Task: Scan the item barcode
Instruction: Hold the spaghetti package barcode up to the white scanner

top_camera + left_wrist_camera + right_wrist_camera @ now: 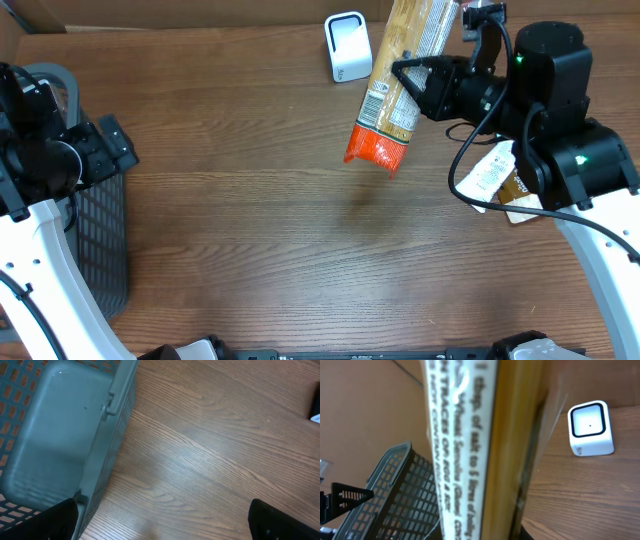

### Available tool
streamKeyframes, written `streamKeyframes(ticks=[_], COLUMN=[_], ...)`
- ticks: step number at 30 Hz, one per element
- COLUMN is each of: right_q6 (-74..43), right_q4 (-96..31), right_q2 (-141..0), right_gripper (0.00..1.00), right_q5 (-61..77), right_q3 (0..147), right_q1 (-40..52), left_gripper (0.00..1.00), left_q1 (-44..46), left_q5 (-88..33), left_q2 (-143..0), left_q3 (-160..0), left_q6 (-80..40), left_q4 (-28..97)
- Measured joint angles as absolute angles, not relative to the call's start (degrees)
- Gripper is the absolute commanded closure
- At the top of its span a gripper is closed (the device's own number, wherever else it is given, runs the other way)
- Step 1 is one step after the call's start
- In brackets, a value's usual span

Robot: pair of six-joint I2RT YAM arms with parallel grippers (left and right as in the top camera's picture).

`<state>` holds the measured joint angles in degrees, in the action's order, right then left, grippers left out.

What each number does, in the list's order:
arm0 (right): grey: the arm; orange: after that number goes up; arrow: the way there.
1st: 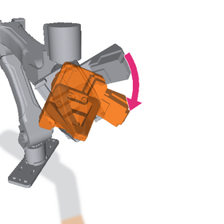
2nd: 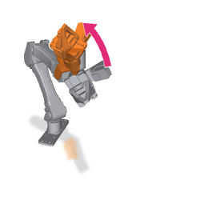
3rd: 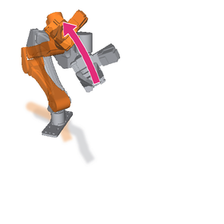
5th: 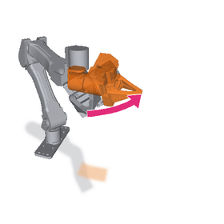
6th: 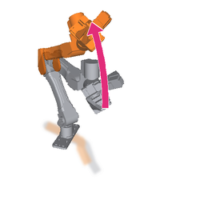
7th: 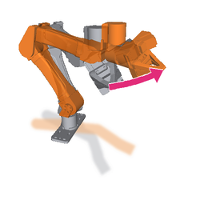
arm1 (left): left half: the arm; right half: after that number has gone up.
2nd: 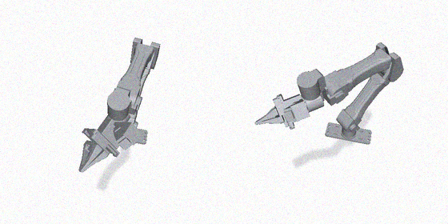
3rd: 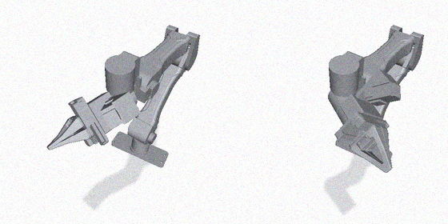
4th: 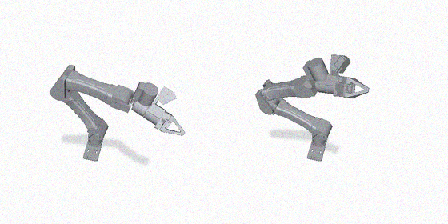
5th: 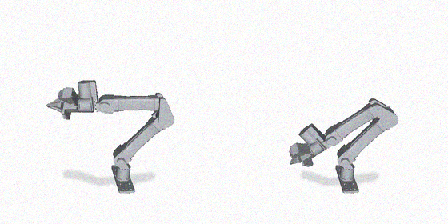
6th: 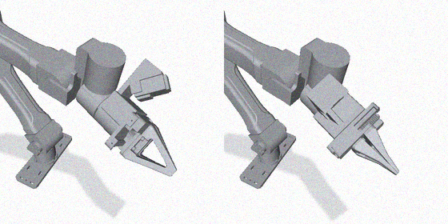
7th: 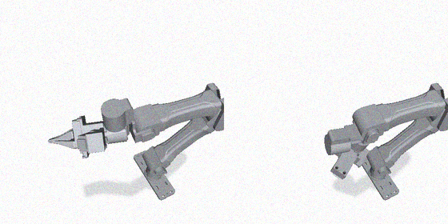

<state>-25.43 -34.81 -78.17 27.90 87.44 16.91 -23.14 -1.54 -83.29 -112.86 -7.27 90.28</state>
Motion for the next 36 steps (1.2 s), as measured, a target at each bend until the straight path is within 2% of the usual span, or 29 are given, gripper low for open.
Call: streamKeyframes(ticks=[6,11,15,19,26,33,36], right_q6=[-21.1,-11.7,2.0,20.9,43.2,55.2,60.2], right_q4=[-34.6,-24.9,-12.3,0.6,12.8,16.3,21.9], right_q2=[-79.0,-86.7,-97.2,-108.1,-117.1,-121.8,-126.1], right_gripper=[0.96,0.96,0.96,0.96,0.96,0.96,0.96], right_q5=[12.2,-7.8,-21.3,-30.9,-31.8,-28.8,-26.3], right_q3=[87.4,87.4,87.4,87.4,87.4,92.5,95.7], right_q1=[22.2,28.5,30.6,31.2,31.7,31.9,31.6], left_gripper=[0.00,0.00,0.01,0.00,0.00,0.00,0.00], left_q1=[-23.1,-23.1,-23.1,-23.1,-23.1,-23.1,-23.1], left_q5=[-1.5,-1.5,-1.6,-1.6,-1.5,-1.5,-1.5], left_q2=[-83.3,-83.3,-83.3,-83.3,-83.3,-83.3,-83.3], left_q3=[-112.9,-112.9,-112.9,-112.9,-112.9,-112.9,-112.9], left_q6=[-7.3,-7.3,-7.3,-7.3,-7.3,-7.3,-7.3], left_q4=[90.3,90.3,90.3,90.3,90.3,90.3,90.3])
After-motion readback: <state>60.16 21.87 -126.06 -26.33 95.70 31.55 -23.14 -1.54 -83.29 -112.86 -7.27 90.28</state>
